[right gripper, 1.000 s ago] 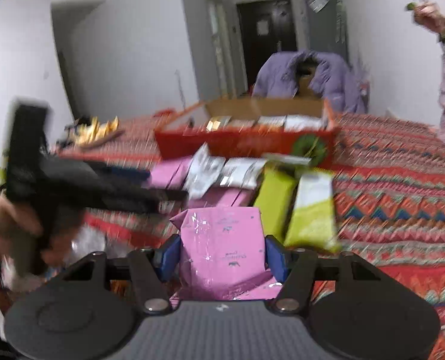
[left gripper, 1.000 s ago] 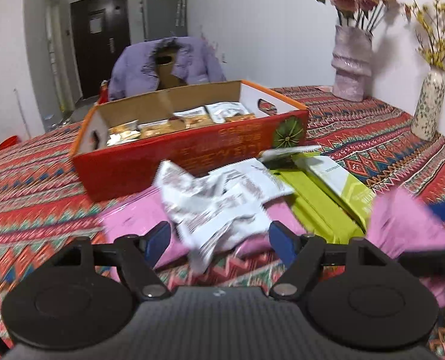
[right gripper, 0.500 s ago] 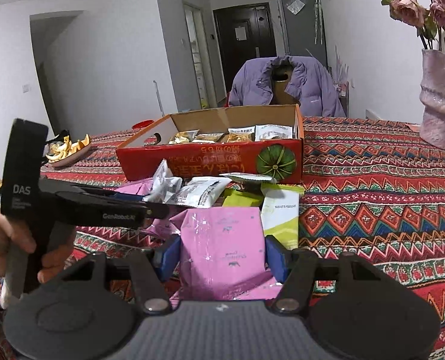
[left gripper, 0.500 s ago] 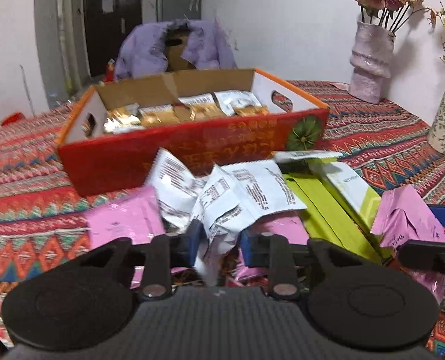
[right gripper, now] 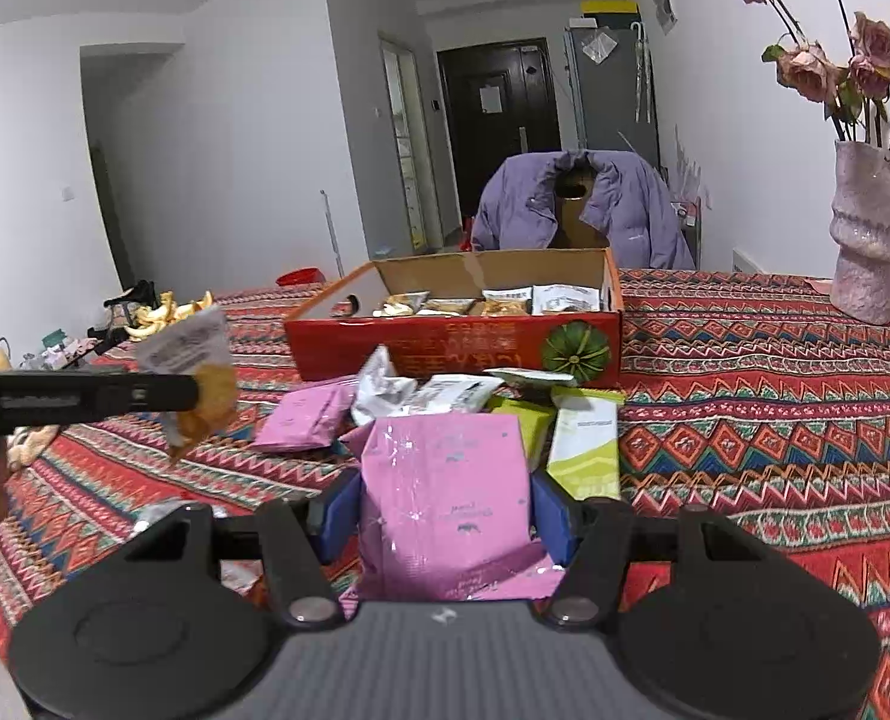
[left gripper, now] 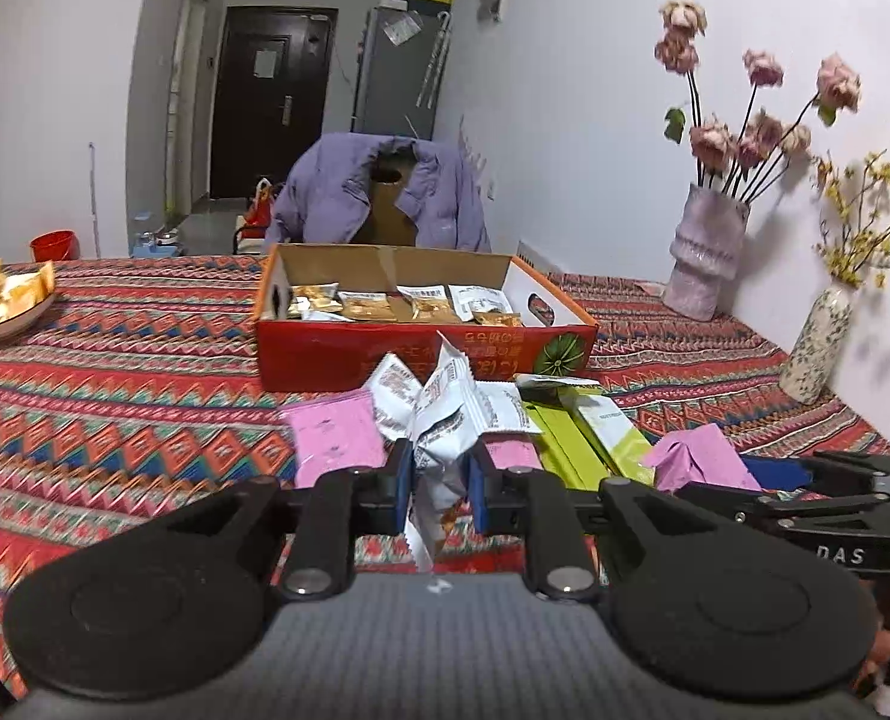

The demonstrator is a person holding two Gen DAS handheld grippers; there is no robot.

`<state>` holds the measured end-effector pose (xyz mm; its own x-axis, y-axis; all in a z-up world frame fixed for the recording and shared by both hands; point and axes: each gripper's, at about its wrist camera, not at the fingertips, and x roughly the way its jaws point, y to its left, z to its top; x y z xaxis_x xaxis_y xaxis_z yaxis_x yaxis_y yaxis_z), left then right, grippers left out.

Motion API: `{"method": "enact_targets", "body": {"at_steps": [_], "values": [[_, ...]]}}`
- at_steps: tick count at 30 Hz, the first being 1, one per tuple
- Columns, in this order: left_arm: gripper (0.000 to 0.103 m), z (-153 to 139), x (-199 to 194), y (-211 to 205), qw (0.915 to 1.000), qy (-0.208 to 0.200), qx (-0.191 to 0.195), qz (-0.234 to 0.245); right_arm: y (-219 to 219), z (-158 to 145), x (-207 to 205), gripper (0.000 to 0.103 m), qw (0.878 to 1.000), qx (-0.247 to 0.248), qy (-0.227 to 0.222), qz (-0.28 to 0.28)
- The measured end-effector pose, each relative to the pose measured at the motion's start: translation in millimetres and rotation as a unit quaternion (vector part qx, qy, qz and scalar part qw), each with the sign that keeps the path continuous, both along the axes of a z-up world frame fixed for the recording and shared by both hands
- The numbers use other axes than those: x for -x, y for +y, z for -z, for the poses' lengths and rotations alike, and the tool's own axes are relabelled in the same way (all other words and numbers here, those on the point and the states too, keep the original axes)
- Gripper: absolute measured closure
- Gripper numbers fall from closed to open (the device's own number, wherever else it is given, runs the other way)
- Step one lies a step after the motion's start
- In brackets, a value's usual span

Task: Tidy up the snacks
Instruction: 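Carry the white and pink packets into the box and open both tools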

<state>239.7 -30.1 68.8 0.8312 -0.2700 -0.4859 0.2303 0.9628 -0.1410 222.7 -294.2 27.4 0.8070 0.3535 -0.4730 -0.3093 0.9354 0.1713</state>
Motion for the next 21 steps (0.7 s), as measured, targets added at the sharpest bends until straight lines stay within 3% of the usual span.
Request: {"method": "enact_targets", "body": {"at_steps": [5, 11, 17, 21], "values": [[0.084, -4.8, 19.1, 15.0, 0.9997, -0.01, 0.007, -0.019, 7.6, -3.8, 16.8, 0.044, 1.0, -0.001, -0.008, -0.007], [0.084, -13.1, 9.5, 21.7, 0.9995, -0.018, 0.026, -0.006, 11.5, -17.9, 15.9, 0.044, 1.0, -0.006, -0.024, -0.017], [0.084, -26.3, -63.8, 15.8, 0.9995, -0.027, -0.009, 0.012, 15.2, -41.2, -43.7, 0.044, 0.999, -0.021, -0.031, -0.031], [0.084, -32.8, -145.5, 9.7, 0.9997, -0.004, 0.008, 0.025, 19.3, -55.1, -122.8, 0.044, 0.999, -0.043, -0.018, -0.026]]}}
